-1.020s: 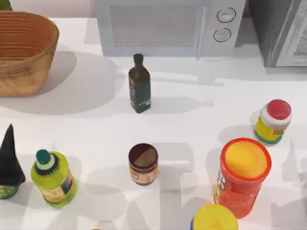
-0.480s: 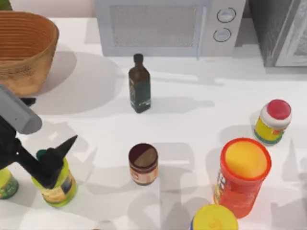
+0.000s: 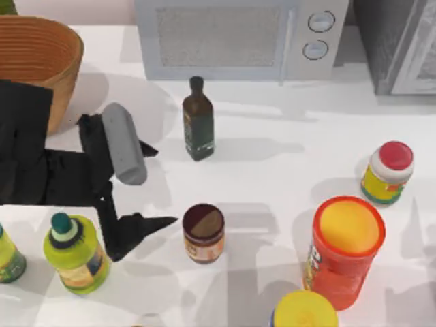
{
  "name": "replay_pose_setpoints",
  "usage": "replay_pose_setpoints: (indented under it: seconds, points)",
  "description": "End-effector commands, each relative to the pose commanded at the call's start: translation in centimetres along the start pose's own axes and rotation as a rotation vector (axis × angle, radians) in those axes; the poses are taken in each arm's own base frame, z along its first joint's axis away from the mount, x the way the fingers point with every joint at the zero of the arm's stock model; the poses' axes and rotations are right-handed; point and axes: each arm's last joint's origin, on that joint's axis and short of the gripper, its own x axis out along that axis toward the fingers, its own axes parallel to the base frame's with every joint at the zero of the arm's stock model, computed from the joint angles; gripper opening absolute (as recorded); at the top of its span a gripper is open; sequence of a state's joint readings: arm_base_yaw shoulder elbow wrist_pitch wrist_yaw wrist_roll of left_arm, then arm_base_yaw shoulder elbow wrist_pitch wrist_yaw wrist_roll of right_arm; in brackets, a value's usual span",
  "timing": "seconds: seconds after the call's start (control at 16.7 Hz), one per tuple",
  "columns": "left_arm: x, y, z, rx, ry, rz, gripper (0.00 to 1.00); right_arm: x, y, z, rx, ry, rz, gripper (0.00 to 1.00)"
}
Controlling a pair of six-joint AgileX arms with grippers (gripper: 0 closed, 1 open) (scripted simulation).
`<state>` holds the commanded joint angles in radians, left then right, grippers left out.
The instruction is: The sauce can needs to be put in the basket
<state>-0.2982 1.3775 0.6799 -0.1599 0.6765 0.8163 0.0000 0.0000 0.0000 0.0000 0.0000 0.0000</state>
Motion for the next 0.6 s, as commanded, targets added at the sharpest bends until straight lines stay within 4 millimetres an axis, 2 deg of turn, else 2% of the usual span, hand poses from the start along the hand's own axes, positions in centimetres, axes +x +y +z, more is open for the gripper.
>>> replay_pose_setpoints:
  seconds: [0.18, 0.3, 0.6]
  points:
    - [2.8, 0.3, -1.4, 0.010, 0.022, -0.133, 1.00, 0.0, 0.0, 0.0, 0.000, 0.000, 0.000, 1.00]
    - [3.9, 0.1, -2.5, -0.008, 0.041, -0.194, 1.00, 0.0, 0.0, 0.0, 0.000, 0.000, 0.000, 1.00]
    - [4.2, -0.1, -3.1, -0.020, 0.051, -0.218, 1.00, 0.0, 0.0, 0.0, 0.000, 0.000, 0.000, 1.00]
